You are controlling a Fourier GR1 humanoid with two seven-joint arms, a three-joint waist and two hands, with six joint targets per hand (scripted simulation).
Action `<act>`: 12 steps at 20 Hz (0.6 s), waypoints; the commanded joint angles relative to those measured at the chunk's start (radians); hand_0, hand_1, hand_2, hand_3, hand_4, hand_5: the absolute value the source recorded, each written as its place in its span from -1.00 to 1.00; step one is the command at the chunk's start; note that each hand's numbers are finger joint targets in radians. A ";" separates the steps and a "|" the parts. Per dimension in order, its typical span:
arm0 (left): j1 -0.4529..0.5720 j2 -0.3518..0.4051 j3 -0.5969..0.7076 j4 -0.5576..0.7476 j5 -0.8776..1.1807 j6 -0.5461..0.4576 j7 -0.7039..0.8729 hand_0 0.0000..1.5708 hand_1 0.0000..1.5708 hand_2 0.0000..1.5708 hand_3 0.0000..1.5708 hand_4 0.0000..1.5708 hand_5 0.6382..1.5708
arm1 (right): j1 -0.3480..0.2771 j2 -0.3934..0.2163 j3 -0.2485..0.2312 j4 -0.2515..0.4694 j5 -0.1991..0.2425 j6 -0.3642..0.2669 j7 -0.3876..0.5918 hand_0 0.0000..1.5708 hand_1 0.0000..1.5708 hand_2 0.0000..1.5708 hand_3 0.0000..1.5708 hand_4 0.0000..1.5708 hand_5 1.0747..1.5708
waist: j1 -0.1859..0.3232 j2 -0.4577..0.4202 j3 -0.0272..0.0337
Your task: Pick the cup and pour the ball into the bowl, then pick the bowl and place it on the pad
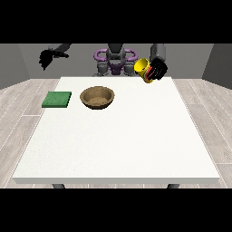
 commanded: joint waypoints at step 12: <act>-0.198 -0.141 -0.388 0.067 -0.596 0.029 0.506 0.96 0.96 1.00 1.00 0.89 0.49 | -0.016 -0.048 -0.020 0.116 -0.010 0.066 -0.016 -1.00 -1.00 -1.00 -1.00 -1.00 1.00 | -0.019 -0.078 0.0019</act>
